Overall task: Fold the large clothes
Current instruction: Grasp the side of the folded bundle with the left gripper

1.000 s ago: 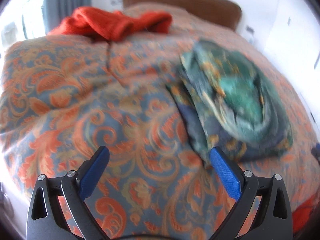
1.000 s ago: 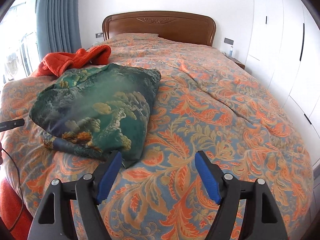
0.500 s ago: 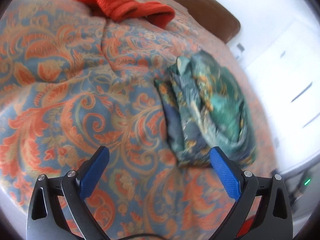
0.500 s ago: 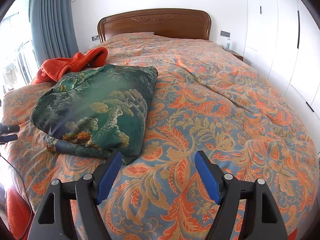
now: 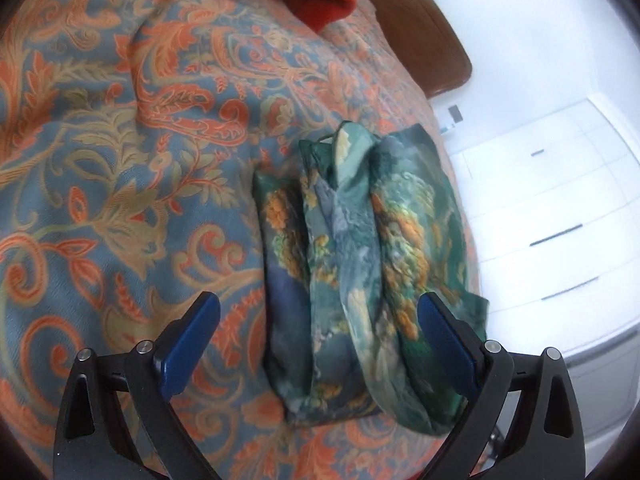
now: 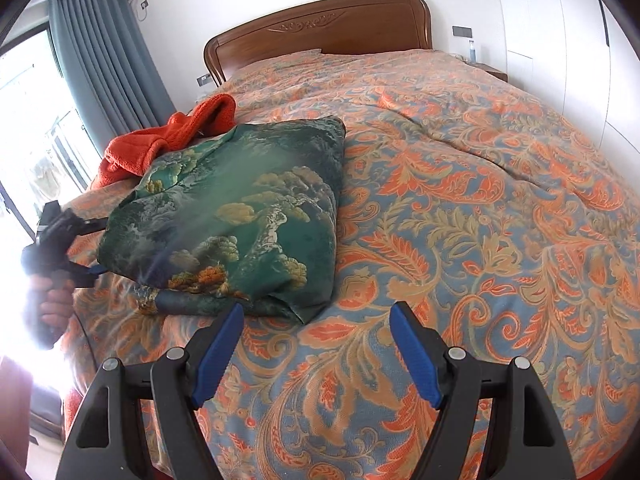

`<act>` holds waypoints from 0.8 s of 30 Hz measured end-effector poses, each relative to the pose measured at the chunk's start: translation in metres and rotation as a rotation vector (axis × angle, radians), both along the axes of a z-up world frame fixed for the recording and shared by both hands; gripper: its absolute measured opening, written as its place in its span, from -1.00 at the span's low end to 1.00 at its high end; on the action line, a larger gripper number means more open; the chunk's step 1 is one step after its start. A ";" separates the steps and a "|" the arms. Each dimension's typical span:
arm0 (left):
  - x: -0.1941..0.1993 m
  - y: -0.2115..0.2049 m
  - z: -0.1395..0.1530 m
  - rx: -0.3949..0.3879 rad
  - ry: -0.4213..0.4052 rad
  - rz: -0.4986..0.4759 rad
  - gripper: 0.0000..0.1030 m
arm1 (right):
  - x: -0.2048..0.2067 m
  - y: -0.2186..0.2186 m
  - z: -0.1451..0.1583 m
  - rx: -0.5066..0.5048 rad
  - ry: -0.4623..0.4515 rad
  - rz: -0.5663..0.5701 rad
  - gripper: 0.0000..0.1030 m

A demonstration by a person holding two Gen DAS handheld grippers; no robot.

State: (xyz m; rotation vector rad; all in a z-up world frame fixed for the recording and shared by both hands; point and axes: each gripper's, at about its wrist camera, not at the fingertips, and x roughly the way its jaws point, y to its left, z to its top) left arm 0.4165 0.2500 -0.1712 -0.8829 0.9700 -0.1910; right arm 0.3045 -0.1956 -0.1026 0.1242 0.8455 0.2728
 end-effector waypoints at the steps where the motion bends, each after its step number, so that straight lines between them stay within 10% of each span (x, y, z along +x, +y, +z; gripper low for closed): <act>1: 0.004 0.001 -0.004 -0.013 0.005 0.004 0.91 | 0.001 -0.001 0.000 0.001 0.002 -0.002 0.50; 11: 0.015 0.012 -0.032 -0.141 0.016 0.051 0.90 | 0.018 -0.010 -0.003 0.056 0.038 -0.021 0.50; 24: 0.047 -0.025 -0.037 -0.047 0.051 -0.070 0.72 | 0.064 -0.004 -0.008 0.080 0.021 0.025 0.50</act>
